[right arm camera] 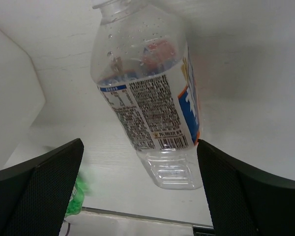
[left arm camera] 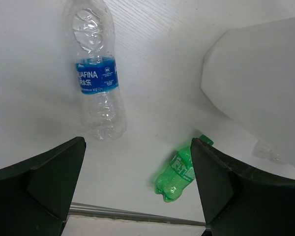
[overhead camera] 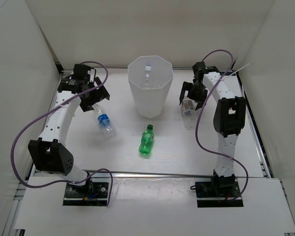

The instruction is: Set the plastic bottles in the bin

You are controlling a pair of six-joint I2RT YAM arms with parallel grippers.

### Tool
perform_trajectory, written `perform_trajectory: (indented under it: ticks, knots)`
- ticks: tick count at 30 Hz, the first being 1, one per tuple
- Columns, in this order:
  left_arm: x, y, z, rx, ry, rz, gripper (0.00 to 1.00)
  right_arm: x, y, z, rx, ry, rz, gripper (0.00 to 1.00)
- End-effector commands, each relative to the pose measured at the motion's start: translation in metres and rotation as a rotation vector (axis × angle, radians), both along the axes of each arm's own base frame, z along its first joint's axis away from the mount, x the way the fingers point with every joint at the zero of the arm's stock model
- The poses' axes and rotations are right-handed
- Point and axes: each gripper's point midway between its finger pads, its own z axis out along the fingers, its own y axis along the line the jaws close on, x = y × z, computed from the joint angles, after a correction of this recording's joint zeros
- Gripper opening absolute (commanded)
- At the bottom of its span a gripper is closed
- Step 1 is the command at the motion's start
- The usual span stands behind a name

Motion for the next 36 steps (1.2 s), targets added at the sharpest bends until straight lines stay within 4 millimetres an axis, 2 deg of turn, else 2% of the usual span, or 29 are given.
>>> perform_trajectory:
  ticks: [1, 3, 7, 9, 11, 12, 14, 15, 17, 20, 23, 24, 25, 26, 27, 29, 30, 31, 32, 34, 35, 36]
  knots:
    - [-0.001, 0.005, 0.024, -0.004, -0.069, 0.004, 1.0, 0.005, 0.013, -0.006, 0.013, -0.007, 0.048, 0.99]
    - [-0.002, 0.01, 0.023, -0.003, -0.059, 0.016, 1.0, 0.002, 0.012, -0.024, 0.004, 0.039, 0.048, 0.99]
    - [-0.007, 0.008, 0.011, -0.006, -0.026, 0.011, 1.0, -0.001, 0.012, -0.042, -0.002, 0.083, 0.038, 0.99]
    - [-0.011, 0.009, 0.008, -0.005, -0.017, 0.011, 1.0, -0.011, 0.01, -0.055, -0.011, 0.129, 0.038, 0.95]
    - [-0.013, 0.009, 0.004, -0.004, -0.006, 0.011, 1.0, -0.02, 0.006, -0.065, -0.027, 0.161, 0.037, 0.86]
    - [-0.014, 0.009, 0.003, -0.009, -0.008, 0.018, 1.0, -0.031, 0.004, -0.075, -0.033, 0.194, 0.037, 0.73]
    - [-0.017, 0.007, -0.003, -0.022, 0.011, 0.02, 1.0, -0.039, 0.0, -0.084, -0.05, 0.219, 0.044, 0.69]
    - [-0.015, 0.007, 0.001, -0.025, -0.011, 0.019, 1.0, -0.04, -0.003, -0.077, -0.061, 0.205, 0.043, 0.61]
    - [-0.02, 0.007, -0.006, -0.029, 0.003, 0.029, 1.0, -0.043, -0.005, -0.07, -0.068, 0.192, 0.042, 0.54]
    - [-0.024, 0.005, -0.008, -0.049, 0.002, 0.042, 1.0, -0.028, -0.016, -0.033, -0.079, 0.1, -0.011, 0.45]
    - [-0.025, 0.005, -0.011, -0.054, 0.004, 0.051, 1.0, -0.011, -0.04, 0.032, -0.045, -0.042, -0.115, 0.42]
    - [-0.026, 0.001, -0.011, -0.054, 0.005, 0.04, 1.0, -0.004, -0.054, 0.078, 0.011, -0.154, -0.168, 0.42]
    - [-0.026, 0.003, -0.011, -0.047, 0.003, 0.045, 1.0, -0.002, -0.049, 0.107, 0.122, -0.213, -0.188, 0.41]
    - [-0.029, -0.001, -0.011, -0.053, 0.003, 0.043, 1.0, 0.0, -0.063, 0.149, 0.185, -0.321, -0.234, 0.39]
    - [-0.029, -0.001, -0.011, -0.053, 0.003, 0.043, 1.0, 0.002, -0.064, 0.178, 0.245, -0.39, -0.243, 0.38]
    - [-0.033, -0.001, -0.016, -0.056, 0.017, 0.051, 1.0, 0.002, -0.064, 0.22, 0.338, -0.478, -0.274, 0.36]
    - [-0.035, -0.002, -0.019, -0.067, 0.028, 0.054, 1.0, -0.005, -0.057, 0.246, 0.411, -0.526, -0.246, 0.36]
    - [-0.036, -0.002, -0.016, -0.068, 0.019, 0.054, 1.0, -0.007, -0.051, 0.264, 0.452, -0.562, -0.225, 0.36]
    - [-0.036, -0.002, -0.016, -0.068, 0.019, 0.054, 1.0, -0.008, -0.044, 0.293, 0.506, -0.636, -0.206, 0.36]
    - [-0.031, -0.003, -0.01, -0.071, 0.004, 0.054, 1.0, -0.014, -0.022, 0.325, 0.616, -0.715, -0.117, 0.36]
    - [-0.028, -0.003, -0.006, -0.064, -0.002, 0.042, 1.0, -0.017, -0.003, 0.347, 0.688, -0.762, -0.057, 0.36]
    - [-0.026, -0.003, -0.002, -0.061, -0.014, 0.034, 1.0, -0.019, 0.006, 0.359, 0.716, -0.793, -0.017, 0.36]
